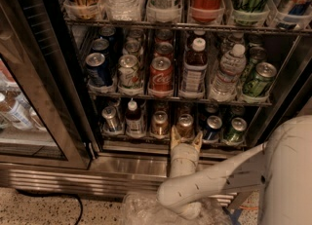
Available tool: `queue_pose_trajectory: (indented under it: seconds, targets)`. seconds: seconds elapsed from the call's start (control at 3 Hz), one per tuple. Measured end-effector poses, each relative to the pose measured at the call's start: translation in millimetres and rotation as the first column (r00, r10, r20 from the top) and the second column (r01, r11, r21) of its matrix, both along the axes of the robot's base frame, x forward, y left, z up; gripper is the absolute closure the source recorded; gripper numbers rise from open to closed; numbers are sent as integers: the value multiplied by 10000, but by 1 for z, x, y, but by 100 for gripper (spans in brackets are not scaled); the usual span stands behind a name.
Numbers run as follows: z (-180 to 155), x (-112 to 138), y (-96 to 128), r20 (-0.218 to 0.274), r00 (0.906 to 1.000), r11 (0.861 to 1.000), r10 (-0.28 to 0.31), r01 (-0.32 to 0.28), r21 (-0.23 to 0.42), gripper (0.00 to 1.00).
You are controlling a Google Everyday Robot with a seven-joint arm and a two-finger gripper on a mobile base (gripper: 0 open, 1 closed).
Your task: Pick orange can from bottom shelf of fridge
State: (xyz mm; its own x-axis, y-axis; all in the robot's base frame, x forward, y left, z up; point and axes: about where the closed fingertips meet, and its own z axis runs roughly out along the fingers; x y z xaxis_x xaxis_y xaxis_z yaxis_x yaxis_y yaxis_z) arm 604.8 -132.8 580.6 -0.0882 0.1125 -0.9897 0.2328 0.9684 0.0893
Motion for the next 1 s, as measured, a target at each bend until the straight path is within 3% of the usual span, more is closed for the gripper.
queue_pose_trajectory:
  seconds: [1.0]
  targets:
    - [9, 32, -11, 183, 9997, 9993, 153, -147, -341, 28]
